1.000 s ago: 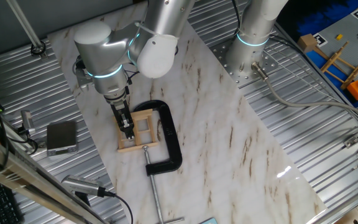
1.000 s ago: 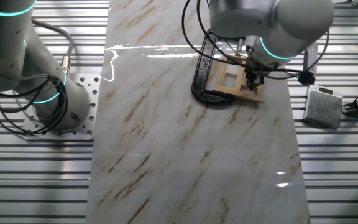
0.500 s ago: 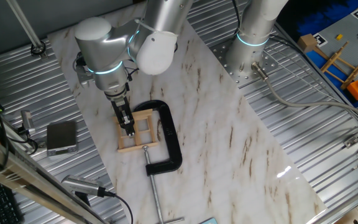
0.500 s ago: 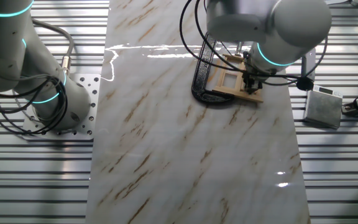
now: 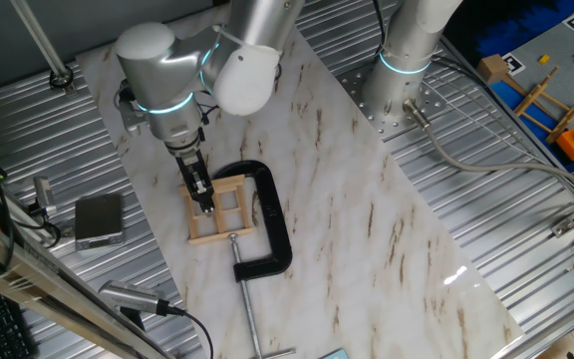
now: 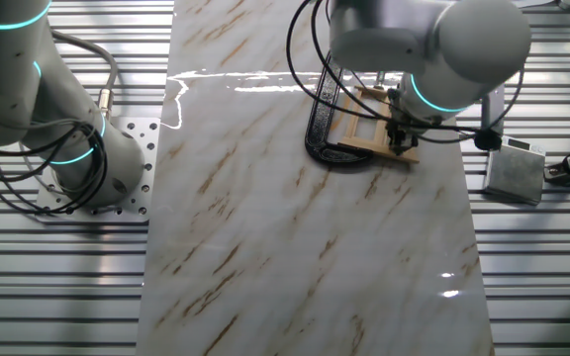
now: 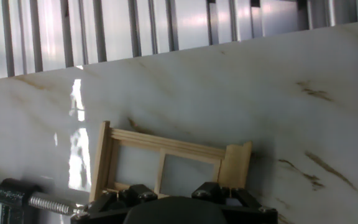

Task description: Close a sliding window

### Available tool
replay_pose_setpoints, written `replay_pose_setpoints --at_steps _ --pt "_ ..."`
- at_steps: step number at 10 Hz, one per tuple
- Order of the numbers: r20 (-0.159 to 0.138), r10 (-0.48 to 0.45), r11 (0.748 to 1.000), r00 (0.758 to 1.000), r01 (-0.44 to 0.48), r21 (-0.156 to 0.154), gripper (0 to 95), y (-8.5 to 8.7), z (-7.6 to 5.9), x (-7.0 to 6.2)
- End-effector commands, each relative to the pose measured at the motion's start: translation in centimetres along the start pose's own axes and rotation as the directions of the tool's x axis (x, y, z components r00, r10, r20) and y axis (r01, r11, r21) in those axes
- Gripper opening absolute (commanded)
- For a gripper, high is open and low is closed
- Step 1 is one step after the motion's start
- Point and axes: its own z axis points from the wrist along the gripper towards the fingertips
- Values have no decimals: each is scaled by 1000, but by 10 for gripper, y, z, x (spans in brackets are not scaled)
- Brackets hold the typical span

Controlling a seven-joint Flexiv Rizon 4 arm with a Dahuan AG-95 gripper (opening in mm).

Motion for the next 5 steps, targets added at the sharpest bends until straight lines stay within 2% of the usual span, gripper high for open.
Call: replay_pose_setpoints --at_steps 1,3,4,5 --pt "-10 14 1000 1000 -14 -22 570 0 -7 0" --pt "-26 -10 1000 1000 11 20 570 3 -17 -2" --pt "-35 -21 999 999 22 32 570 3 -21 -3" --pt "-46 -54 997 997 57 61 570 2 -29 -4"
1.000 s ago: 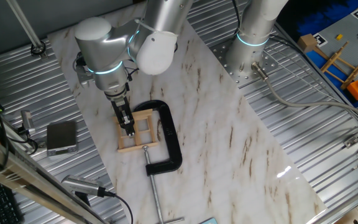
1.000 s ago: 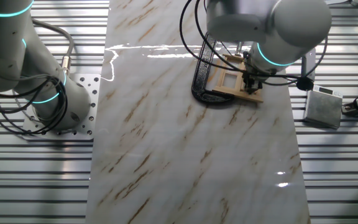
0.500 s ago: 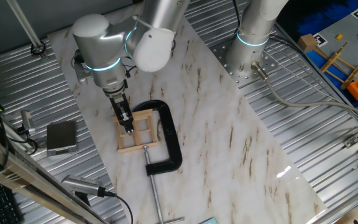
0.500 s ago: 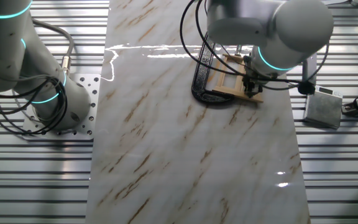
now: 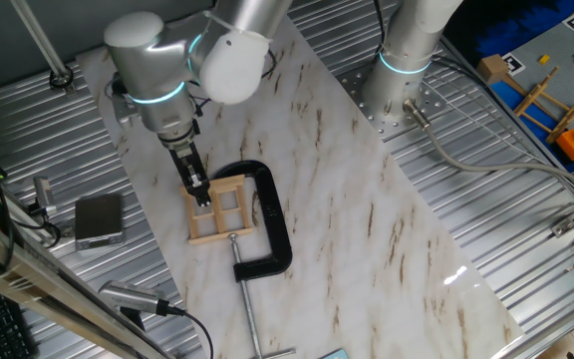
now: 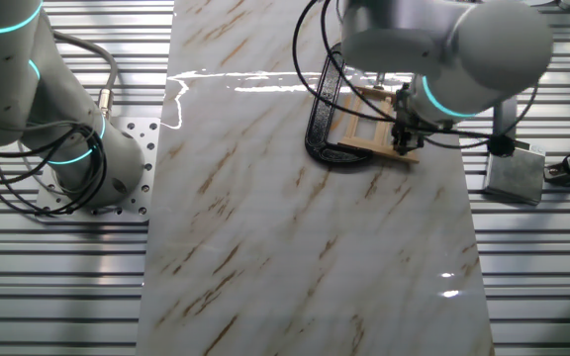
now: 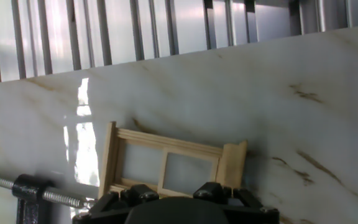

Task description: Close a sliding window

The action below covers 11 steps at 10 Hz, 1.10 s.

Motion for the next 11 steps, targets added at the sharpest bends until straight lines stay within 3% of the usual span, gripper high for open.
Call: replay_pose_setpoints --at_steps 1,3,9,10,11 --pt "-32 -95 990 995 98 106 570 -4 -15 -3" --pt "-48 -143 978 989 149 146 570 -6 -31 -9" --pt "-63 -179 969 982 187 162 570 -4 -34 -13" --pt "-61 -169 971 984 177 161 380 -4 -34 -13" --pt "-59 -143 974 988 150 167 380 -4 -34 -13"
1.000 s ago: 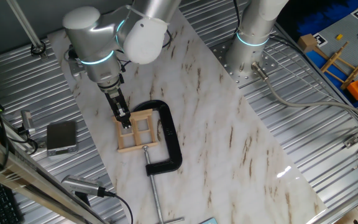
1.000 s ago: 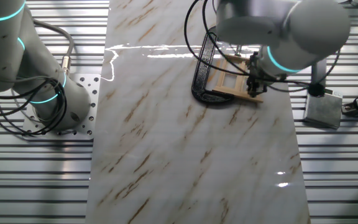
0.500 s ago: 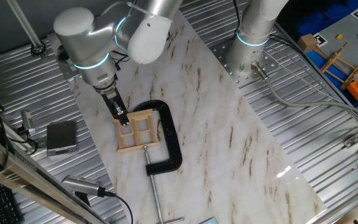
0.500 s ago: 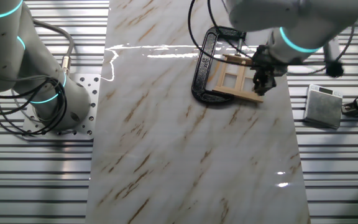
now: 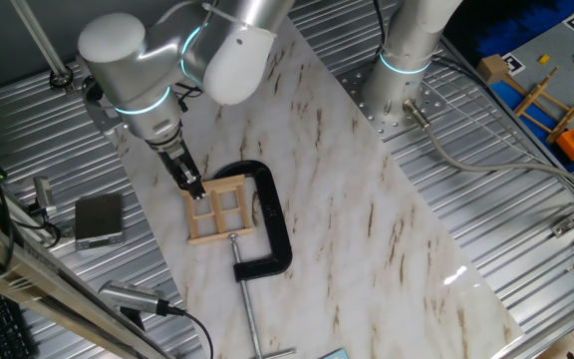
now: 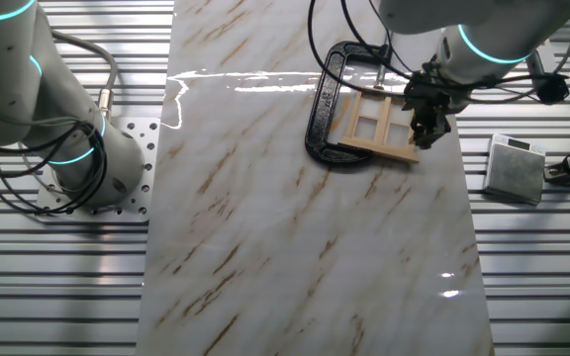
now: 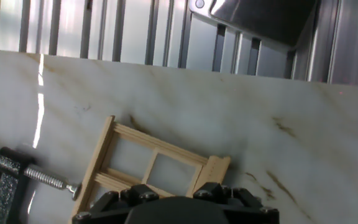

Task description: Close a sliding window

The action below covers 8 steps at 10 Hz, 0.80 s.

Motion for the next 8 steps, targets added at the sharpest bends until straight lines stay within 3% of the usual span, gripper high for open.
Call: replay_pose_setpoints --at_steps 1,2,5,6,8 --pt "2 37 999 999 -37 6 380 0 0 0" --pt "3 50 999 999 -50 10 190 0 0 0" --pt "12 71 997 997 -71 11 190 0 0 0" --pt "9 64 998 998 -64 14 0 0 0 0" --pt "16 27 999 1000 -28 25 0 -20 -5 6"
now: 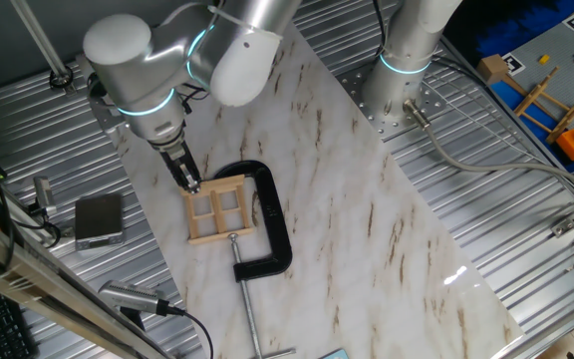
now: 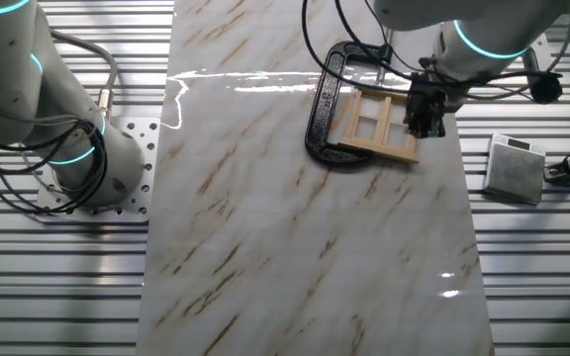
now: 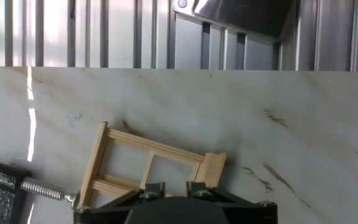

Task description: Close a sliding window

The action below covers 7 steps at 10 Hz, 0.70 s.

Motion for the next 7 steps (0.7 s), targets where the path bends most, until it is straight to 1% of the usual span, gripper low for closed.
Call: replay_pose_setpoints --at_steps 1,3,4,5,6,7 --pt "0 -50 999 999 50 5 0 -24 -3 6" --pt "-7 -108 994 994 108 7 0 -55 2 9" --pt "-6 -157 988 988 157 7 0 -79 9 11" --pt "-6 -175 984 984 175 8 0 -89 11 11" --pt "-6 -198 980 980 198 7 0 -102 10 13" --pt "-8 -203 979 979 203 6 0 -104 9 14"
